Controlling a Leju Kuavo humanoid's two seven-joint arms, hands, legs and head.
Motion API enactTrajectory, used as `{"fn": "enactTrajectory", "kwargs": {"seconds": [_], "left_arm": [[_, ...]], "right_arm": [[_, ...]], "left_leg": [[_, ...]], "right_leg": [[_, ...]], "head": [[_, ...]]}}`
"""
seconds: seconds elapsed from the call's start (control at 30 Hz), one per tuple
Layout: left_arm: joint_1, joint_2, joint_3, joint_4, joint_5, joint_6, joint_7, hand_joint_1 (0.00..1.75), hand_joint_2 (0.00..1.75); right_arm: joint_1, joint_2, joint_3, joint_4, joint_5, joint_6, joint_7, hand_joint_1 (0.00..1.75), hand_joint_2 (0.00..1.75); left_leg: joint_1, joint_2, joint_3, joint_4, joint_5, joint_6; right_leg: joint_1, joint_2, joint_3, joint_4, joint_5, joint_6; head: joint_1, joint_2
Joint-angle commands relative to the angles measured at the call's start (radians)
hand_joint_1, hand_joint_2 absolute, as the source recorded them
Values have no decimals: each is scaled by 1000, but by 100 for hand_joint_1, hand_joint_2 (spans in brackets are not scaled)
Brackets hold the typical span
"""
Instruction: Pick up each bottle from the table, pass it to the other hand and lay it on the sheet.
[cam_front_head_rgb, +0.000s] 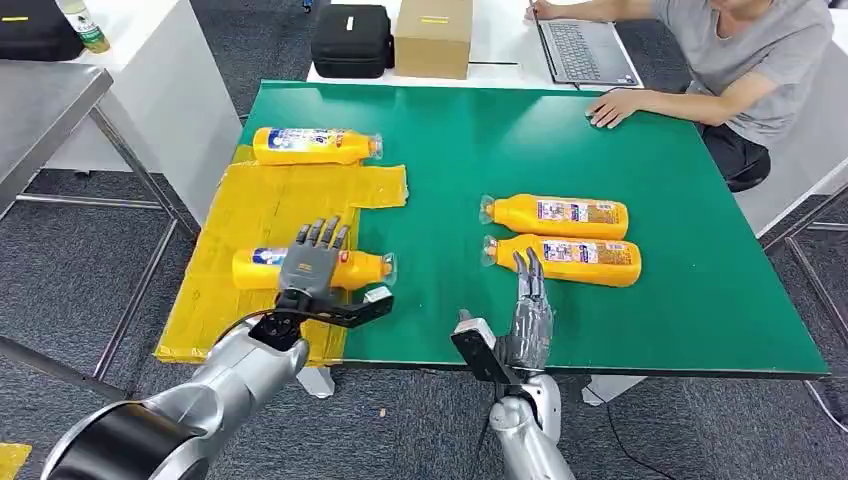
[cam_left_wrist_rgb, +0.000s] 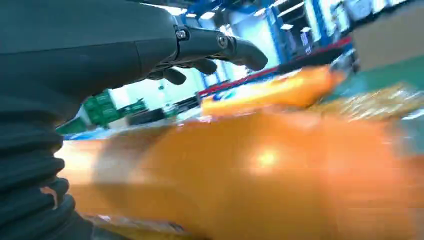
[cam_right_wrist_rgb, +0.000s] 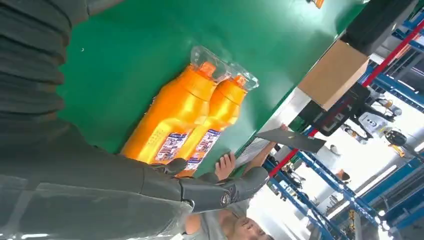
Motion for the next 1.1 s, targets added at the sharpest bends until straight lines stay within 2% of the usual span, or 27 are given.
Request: {"fn": "enactTrajectory", "kwargs": {"seconds": [0.03, 0.13, 0.2, 0.23, 0.4, 0.43, 0.53, 0.6, 0.7, 0.83, 1.1], "left_arm": [[-33, -106, -20, -60, 29, -63, -145, 0, 175], [21, -121, -60, -170, 12, -87, -191, 0, 175], [38, -128, -70, -206, 10, -88, -197, 0, 175], [64, -121, -84, -264, 22, -104, -236, 0, 175], [71, -120, -88, -280, 26, -117, -242, 0, 175], [114, -98, -120, -382, 19, -163, -247, 0, 175], [168, -70, -174, -496, 72, -245, -348, 0, 175], [168, -70, -174, -496, 72, -245, -348, 0, 175], [219, -55, -212, -623, 197, -269, -458, 0, 175], [222, -38, -235, -693, 383, -297, -575, 0, 175], [192, -52, -258, -690, 573, -239, -648, 0, 175]], "right_arm": [[-29, -32, -36, 47, -6, -2, 1, 0, 175], [-22, -38, -44, 34, -9, -2, 1, 0, 175], [-18, -40, -46, 30, -13, -2, 1, 0, 175], [-16, -42, -52, 29, -12, -2, 1, 0, 175], [-15, -42, -53, 29, -14, -2, 1, 0, 175], [-11, -46, -57, 29, -10, -2, 1, 0, 175], [-7, -54, -36, 27, -25, -2, 1, 0, 175], [-7, -54, -36, 27, -25, -2, 1, 0, 175], [-10, -58, -13, 33, -44, -2, 1, 0, 175], [-7, -52, -3, 14, -41, -2, 1, 0, 175], [-13, -38, -23, -10, -5, -2, 1, 0, 175]], "left_leg": [[1, -2, 2, 0, -1, -1], [0, -5, 2, 0, -1, -1], [0, -2, 2, -1, -1, -1], [0, -1, 4, 0, -2, -1], [0, 0, 2, 0, -1, -1], [0, 0, 1, -1, -1, -1], [0, 2, 4, -1, -2, -2], [0, 1, 1, -1, -1, -1], [0, 2, 4, -1, -2, -1], [0, 3, 3, 0, -3, -2], [1, 0, 0, 1, 0, -1]], "right_leg": [[1, -2, 3, 0, -2, -1], [0, -5, 3, -1, -2, -1], [0, -3, 2, -1, -1, -1], [0, -1, 4, -1, -2, -1], [0, 0, 2, -1, -1, -1], [1, 0, 1, -1, -1, -1], [1, 1, 3, -1, -1, -1], [0, 1, 1, -1, 0, -1], [0, 2, 3, -1, -1, -1], [1, 3, 2, 0, -1, -2], [1, -1, -2, 0, -1, -1]], "head": [[0, 0], [0, 0], [-1, 0], [0, 0], [0, 0], [-1, 0], [-1, 0], [-1, 0], [0, 0], [0, 0], [-1, 0]]}}
